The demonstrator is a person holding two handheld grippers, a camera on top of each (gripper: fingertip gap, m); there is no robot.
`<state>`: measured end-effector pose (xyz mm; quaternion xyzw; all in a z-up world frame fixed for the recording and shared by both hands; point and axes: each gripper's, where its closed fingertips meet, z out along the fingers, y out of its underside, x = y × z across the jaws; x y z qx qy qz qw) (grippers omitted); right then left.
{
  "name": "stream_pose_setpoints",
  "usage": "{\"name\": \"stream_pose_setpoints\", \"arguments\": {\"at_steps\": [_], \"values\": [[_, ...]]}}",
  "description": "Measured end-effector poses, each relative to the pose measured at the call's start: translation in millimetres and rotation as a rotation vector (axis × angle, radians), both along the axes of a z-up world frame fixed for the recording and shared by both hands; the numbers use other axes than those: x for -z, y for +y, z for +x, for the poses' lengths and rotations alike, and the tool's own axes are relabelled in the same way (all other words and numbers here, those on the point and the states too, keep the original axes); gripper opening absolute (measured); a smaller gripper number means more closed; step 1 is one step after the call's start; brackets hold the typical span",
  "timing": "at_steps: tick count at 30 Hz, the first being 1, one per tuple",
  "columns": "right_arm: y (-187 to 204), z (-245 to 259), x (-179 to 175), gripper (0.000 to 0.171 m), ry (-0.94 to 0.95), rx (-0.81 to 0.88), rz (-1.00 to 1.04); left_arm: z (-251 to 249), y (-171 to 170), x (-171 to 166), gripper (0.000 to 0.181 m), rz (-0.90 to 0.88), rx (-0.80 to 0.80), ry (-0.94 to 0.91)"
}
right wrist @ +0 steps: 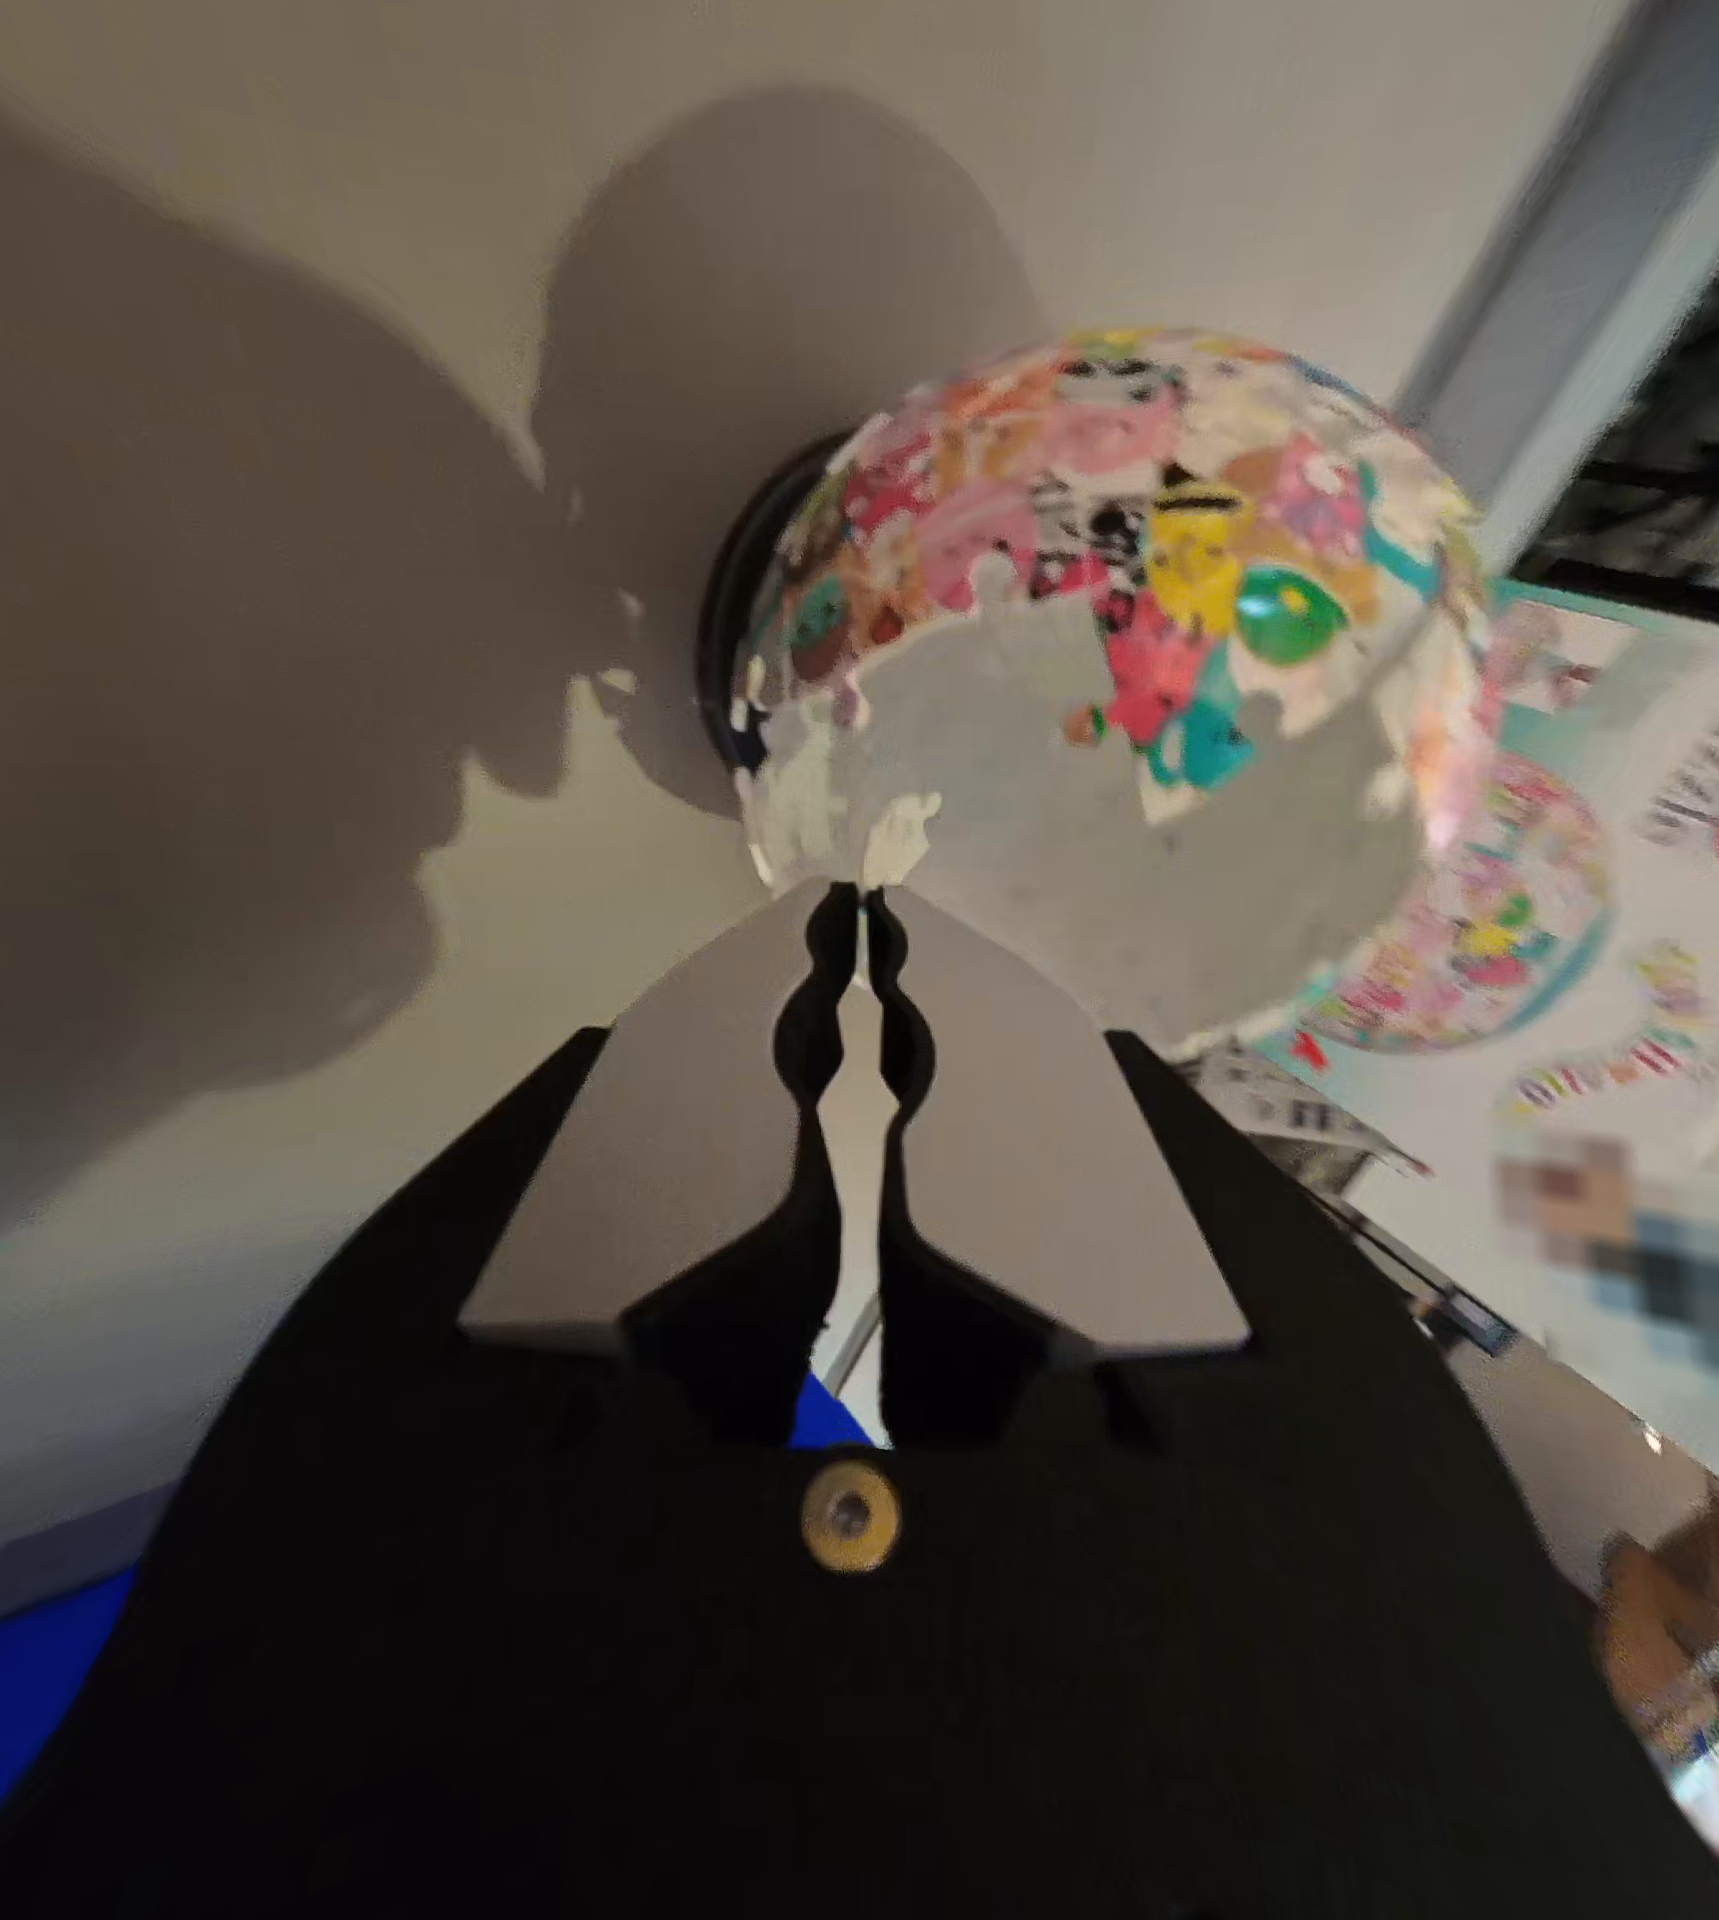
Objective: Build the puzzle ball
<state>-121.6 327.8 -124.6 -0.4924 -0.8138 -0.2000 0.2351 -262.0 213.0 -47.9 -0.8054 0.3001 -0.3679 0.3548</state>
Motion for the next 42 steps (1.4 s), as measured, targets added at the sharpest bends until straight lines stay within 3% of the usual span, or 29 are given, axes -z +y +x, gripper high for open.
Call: {"name": "stream_pose_setpoints", "arguments": {"at_steps": [4, 7, 10, 16, 17, 19, 20, 22, 23, 24, 25, 27, 30, 33, 37, 42], "values": [[-32, 18, -16, 0.002, 0.189, 0.074, 0.041, 1, 7, 9, 0.066, -0.011, -0.026, 0.014], [-86, 0, 4, 0.002, 0.421, 0.068, -0.021, 14, 16, 24, 0.07, -0.041, -0.025, 0.027], [-97, -5, 25, 0.002, 0.4, 0.061, 0.184, 29, 34, 49, 0.076, -0.064, -0.039, 0.071], [-122, -16, 66, 0.004, 0.436, 0.094, -0.062, 53, 67, 85, 0.087, -0.173, -0.055, 0.076], [-126, -18, 66, 0.009, 0.469, 0.104, -0.105, 55, 71, 87, 0.086, -0.186, -0.064, 0.065], [-131, -17, 56, 0.038, 0.553, 0.151, -0.189, 59, 73, 87, 0.088, -0.228, -0.06, 0.056], [-134, -15, 48, 0.043, 0.602, 0.167, -0.259, 60, 76, 84, 0.088, -0.237, -0.064, 0.039], [-116, -3, 18, 0.043, 0.723, 0.215, -0.317, 63, 83, 73, 0.088, -0.215, -0.059, 0.008], [-97, 5, 1, 0.051, 0.799, 0.257, -0.334, 62, 87, 74, 0.091, -0.212, -0.053, 0.031], [-77, 15, -11, 0.075, 0.856, 0.318, -0.379, 61, 90, 77, 0.098, -0.222, -0.035, 0.066], [-63, 25, -15, 0.088, 0.831, 0.371, -0.462, 62, 92, 79, 0.104, -0.23, -0.01, 0.108], [-26, 50, -22, 0.077, 0.713, 0.475, -0.477, 61, 95, 85, 0.105, -0.216, 0.042, 0.224], [-11, 52, -19, 0.082, 0.555, 0.427, -0.64, 54, 98, 95, 0.104, -0.17, 0.116, 0.434], [17, 45, 3, 0.089, 0.435, 0.435, -0.753, 60, 98, 95, 0.105, -0.196, 0.18, 0.471], [29, 21, 18, 0.088, 0.504, 0.503, -1.058, 64, 102, 96, 0.106, -0.278, 0.183, 0.464], [27, 0, 25, 0.094, 0.585, 0.477, -1.111, 66, 102, 101, 0.108, -0.355, 0.17, 0.45]]}}
